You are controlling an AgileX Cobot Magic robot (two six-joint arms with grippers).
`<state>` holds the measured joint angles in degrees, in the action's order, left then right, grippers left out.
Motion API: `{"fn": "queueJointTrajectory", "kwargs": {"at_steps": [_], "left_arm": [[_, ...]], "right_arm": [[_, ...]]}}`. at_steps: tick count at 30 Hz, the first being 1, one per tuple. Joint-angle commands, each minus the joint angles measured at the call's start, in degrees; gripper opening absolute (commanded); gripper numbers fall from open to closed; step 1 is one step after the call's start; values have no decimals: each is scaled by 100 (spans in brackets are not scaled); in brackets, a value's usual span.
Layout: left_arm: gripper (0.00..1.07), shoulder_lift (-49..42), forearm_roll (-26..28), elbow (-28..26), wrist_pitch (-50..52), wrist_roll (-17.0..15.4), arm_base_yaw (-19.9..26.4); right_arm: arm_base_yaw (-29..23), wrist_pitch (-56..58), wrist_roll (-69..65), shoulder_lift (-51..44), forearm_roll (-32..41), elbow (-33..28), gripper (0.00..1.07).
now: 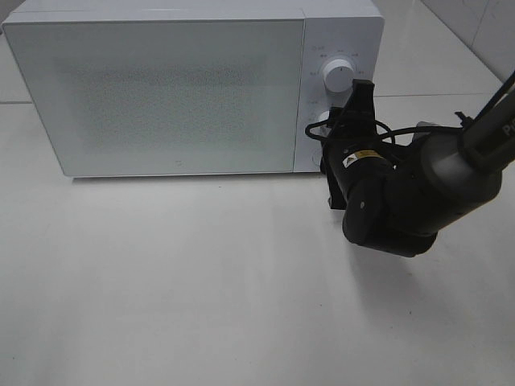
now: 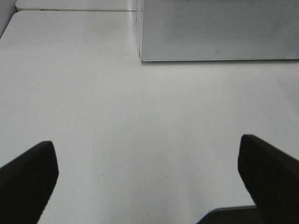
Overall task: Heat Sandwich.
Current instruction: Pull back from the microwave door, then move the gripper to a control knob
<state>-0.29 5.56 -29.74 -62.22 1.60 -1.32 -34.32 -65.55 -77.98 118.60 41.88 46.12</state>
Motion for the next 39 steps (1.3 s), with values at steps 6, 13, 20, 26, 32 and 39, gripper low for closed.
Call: {"fn": "queueJointTrajectory", "kwargs": {"at_steps": [6, 13, 20, 26, 32, 39], "left_arm": [[98, -126, 46, 23, 74, -17, 17], [98, -126, 46, 23, 74, -17, 17], [98, -126, 46, 23, 74, -17, 17], [98, -126, 46, 23, 74, -17, 17], [98, -126, 46, 23, 74, -17, 17], [98, -126, 46, 23, 74, -17, 17]], "right_arm": [[17, -246, 390, -46, -223, 109, 27], [17, -269, 504, -63, -34, 86, 52], [11, -235, 516, -63, -97, 86, 67], [-6, -201, 665, -241, -252, -103, 70], [-6, -29, 796, -521, -584, -596, 70], [-6, 315, 1226, -940, -785, -1060, 70]]}}
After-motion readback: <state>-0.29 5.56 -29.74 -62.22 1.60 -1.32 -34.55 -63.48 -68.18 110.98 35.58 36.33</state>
